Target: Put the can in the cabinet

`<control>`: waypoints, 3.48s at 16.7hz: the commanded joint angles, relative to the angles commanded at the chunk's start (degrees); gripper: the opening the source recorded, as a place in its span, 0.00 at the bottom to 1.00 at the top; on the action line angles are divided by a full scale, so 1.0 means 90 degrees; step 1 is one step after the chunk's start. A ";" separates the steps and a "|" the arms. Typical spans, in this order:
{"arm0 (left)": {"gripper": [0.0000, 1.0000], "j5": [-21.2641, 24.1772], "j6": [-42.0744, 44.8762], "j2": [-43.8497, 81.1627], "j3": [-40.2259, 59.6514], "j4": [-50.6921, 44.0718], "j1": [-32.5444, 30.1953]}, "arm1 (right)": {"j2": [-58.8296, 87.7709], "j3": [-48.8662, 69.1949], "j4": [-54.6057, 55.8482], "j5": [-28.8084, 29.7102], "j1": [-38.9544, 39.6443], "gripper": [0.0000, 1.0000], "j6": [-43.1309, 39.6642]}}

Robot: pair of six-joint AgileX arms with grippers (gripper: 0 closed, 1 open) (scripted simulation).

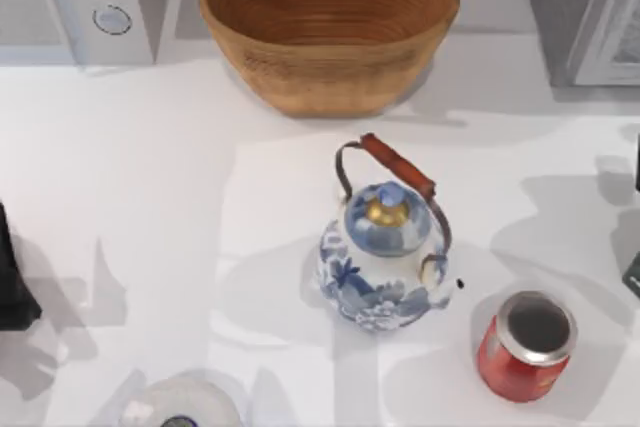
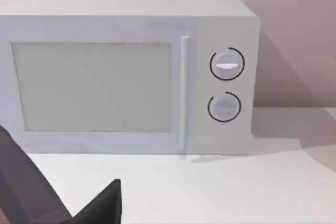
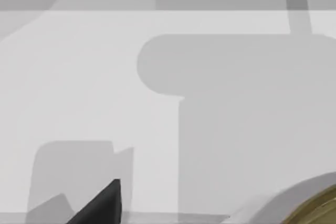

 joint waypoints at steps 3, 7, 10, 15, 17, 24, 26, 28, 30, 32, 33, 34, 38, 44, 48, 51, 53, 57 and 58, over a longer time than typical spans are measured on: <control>1.00 0.0000 0.0000 0.0000 0.0000 0.0000 0.0000 | 0.0023 -0.0095 0.0108 0.0029 0.0040 1.00 0.0029; 1.00 0.0000 0.0000 0.0000 0.0000 0.0000 0.0000 | 0.0023 -0.0095 0.0108 0.0029 0.0040 0.92 0.0029; 1.00 0.0000 0.0000 0.0000 0.0000 0.0000 0.0000 | 0.0023 -0.0095 0.0108 0.0029 0.0040 0.70 0.0029; 1.00 0.0000 0.0000 0.0000 0.0000 0.0000 0.0000 | 0.0023 -0.0095 0.0108 0.0029 0.0040 0.32 0.0029; 1.00 0.0000 0.0000 0.0000 0.0000 0.0000 0.0000 | 0.0023 -0.0095 0.0108 0.0029 0.0040 0.17 0.0029; 1.00 0.0000 0.0000 0.0000 0.0000 0.0000 0.0000 | 0.0023 -0.0095 0.0108 0.0029 0.0040 0.00 0.0029; 1.00 0.0000 0.0000 0.0000 0.0000 0.0000 0.0000 | 0.0023 -0.0095 0.0108 0.0029 0.0040 0.00 0.0029; 1.00 0.0000 0.0000 0.0000 0.0000 0.0000 0.0000 | 0.0013 -0.0082 0.0106 0.0035 0.0025 0.00 0.0032; 1.00 0.0000 0.0000 0.0000 0.0000 0.0000 0.0000 | -0.0018 -0.0011 0.0014 0.0033 0.0022 0.00 0.0030; 1.00 0.0000 0.0000 0.0000 0.0000 0.0000 0.0000 | -0.0142 0.0227 -0.0328 0.0026 0.0016 0.00 0.0024; 1.00 0.0000 0.0000 0.0000 0.0000 0.0000 0.0000 | -0.0267 0.0383 -0.0594 0.0023 0.0014 0.00 0.0022; 1.00 0.0000 0.0000 0.0000 0.0000 0.0000 0.0000 | -0.0417 0.0560 -0.0925 0.0020 0.0013 0.00 0.0019; 1.00 0.0000 0.0000 0.0000 0.0000 0.0000 0.0000 | -0.1111 0.1382 -0.2660 0.0006 0.0005 0.00 0.0006; 1.00 0.0000 0.0000 0.0000 0.0000 0.0000 0.0000 | -0.1872 0.2137 -0.4003 -0.0004 0.0004 0.00 -0.0002; 1.00 0.0000 0.0000 0.0000 0.0000 0.0000 0.0000 | -0.1849 0.2127 -0.3991 -0.0006 0.0012 0.00 0.0009; 1.00 0.0000 0.0000 0.0000 0.0000 0.0000 0.0000 | -0.2042 0.1984 -0.3943 0.0005 0.0031 0.00 0.0020; 1.00 0.0000 0.0000 0.0000 0.0000 0.0000 0.0000 | -0.2464 0.1677 -0.3841 0.0030 0.0071 0.00 0.0043; 1.00 0.0000 0.0000 0.0000 0.0000 0.0000 0.0000 | -0.3832 0.0695 -0.3515 0.0111 0.0199 0.00 0.0117; 1.00 0.0000 0.0000 0.0000 0.0000 0.0000 0.0000 | -0.4265 0.0386 -0.3412 0.0136 0.0239 0.00 0.0140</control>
